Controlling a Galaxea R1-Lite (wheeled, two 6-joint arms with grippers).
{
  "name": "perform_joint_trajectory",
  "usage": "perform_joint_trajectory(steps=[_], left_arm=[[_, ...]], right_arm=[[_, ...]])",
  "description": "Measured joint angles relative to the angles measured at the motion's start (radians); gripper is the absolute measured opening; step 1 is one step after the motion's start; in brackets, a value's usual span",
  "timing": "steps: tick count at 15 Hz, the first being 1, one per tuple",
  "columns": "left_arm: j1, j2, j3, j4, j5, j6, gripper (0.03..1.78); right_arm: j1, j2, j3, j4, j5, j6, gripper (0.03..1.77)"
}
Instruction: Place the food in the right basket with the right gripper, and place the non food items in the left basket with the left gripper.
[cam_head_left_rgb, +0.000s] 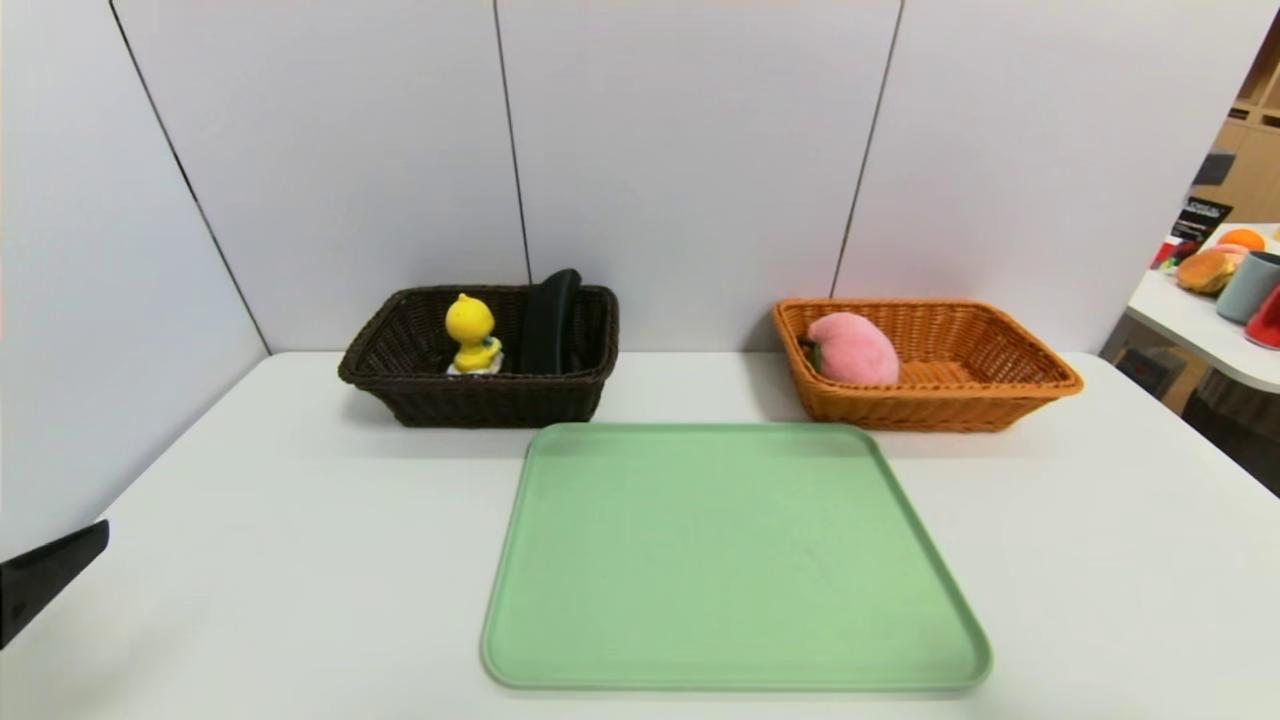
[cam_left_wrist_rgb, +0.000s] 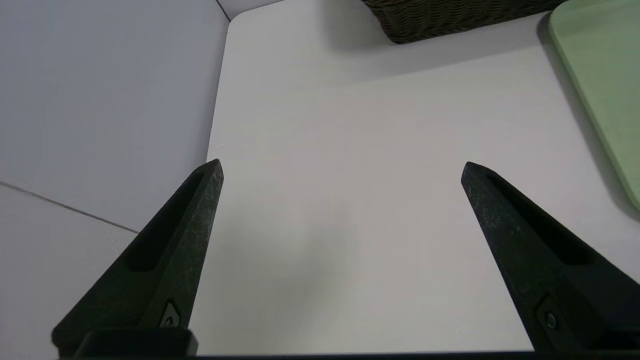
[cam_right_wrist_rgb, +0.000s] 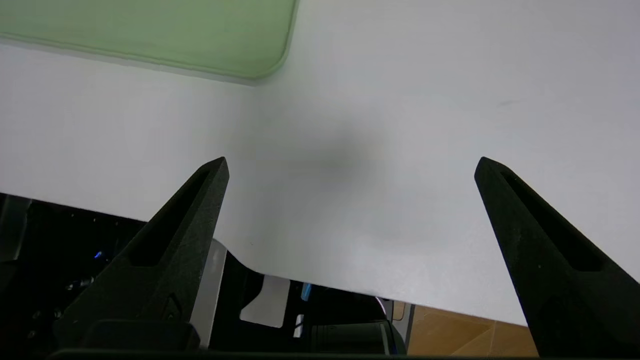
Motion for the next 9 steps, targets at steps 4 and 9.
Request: perform_joint_trajectory(steps=[4,9], left_arm=[[0.021,-0.142,0.077,0.045,-0.002,0.002,1.69],[0.023,-0.306,0.145,0.068,-0.002,-0.008,1.69]], right_arm=[[-0.064,-0.074,0.065,-0.011,0.008,0.003,1.70],[-0.117,-0.240,0.156,-0.093,-0.016,0.008,1.70]])
